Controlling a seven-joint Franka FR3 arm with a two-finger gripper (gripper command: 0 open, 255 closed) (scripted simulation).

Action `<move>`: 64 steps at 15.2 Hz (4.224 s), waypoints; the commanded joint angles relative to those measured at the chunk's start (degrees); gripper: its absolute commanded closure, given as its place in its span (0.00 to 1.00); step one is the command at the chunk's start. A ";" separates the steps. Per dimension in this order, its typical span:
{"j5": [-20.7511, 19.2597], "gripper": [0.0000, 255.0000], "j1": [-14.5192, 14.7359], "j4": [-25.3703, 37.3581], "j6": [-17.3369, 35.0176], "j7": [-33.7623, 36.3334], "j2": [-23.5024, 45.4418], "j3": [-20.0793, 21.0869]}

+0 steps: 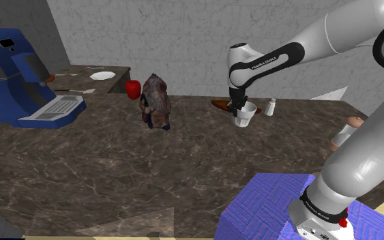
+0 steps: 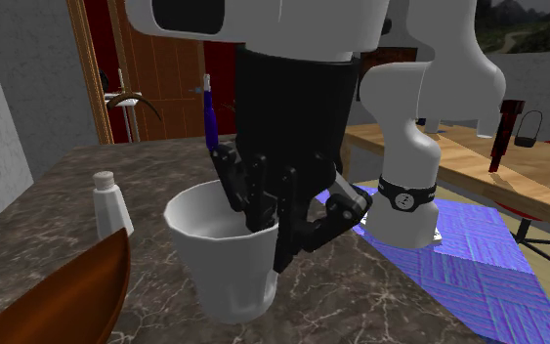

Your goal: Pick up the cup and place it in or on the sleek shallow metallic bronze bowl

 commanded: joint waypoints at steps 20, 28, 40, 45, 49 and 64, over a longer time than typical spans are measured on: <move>0.92 1.00 -1.19 17.31 -14.37 -5.66 2.22 -1.55; 1.90 1.00 -4.27 39.71 -19.91 -12.55 18.00 -4.16; 2.05 1.00 -5.07 38.58 -14.33 -12.79 22.34 -4.51; 1.93 1.00 -5.13 35.88 -10.85 -12.25 23.16 -4.52; 1.84 1.00 -5.17 34.10 -8.32 -11.86 23.94 -4.53; 1.97 0.00 -4.83 36.88 -11.88 -11.98 23.19 -4.37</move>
